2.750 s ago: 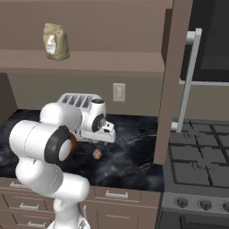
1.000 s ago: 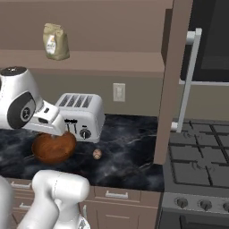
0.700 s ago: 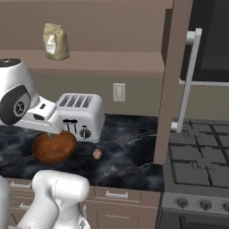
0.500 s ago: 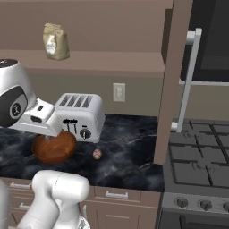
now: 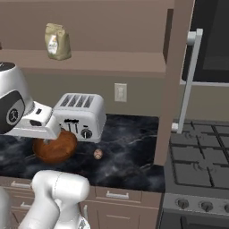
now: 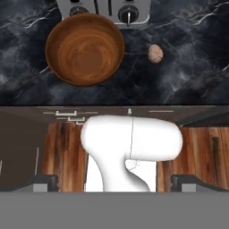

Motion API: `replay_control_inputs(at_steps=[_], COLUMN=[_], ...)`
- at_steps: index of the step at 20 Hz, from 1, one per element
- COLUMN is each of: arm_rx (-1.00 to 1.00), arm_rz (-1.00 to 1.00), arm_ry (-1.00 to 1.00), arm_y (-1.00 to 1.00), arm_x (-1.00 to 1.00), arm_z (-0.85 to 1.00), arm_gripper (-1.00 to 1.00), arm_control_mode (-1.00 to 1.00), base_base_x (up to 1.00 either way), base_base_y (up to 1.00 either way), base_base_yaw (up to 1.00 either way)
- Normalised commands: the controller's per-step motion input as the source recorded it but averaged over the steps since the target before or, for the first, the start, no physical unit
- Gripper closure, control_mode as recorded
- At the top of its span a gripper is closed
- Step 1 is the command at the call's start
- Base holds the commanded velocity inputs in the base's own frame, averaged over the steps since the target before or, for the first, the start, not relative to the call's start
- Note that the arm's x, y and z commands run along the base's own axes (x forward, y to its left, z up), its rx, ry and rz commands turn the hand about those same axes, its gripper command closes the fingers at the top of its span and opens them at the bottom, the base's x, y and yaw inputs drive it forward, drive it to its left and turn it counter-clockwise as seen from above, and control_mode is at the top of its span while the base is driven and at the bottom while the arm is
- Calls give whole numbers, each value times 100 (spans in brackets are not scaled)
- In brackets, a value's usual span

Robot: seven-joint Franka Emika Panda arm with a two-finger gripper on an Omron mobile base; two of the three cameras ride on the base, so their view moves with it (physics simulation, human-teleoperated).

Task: Pick the egg and butter from the fridge and place them by the bowl for mixing.

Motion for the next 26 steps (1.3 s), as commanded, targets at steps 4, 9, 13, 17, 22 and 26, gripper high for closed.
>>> replay_control_inputs(at_steps=[4,9,13,17,22,26], arm_rx=[0,0,0,0,0,0], arm_rz=[0,0,0,0,0,0], arm_ry=[0,0,0,0,0,0], arm_y=[0,0,0,0,0,0], arm_x=[0,0,0,0,0,0], arm_z=[0,0,0,0,0,0], arm_gripper=[-100,-100,-100,-100,-100,-100], arm_control_mode=[100,100,100,100,100,100], base_base_x=[-78,-100,-100,-66,0,0], base_base_y=[-12,-37,-11,0,0,0], base_base_yaw=[0,-7,-43,-86,-97,-95])
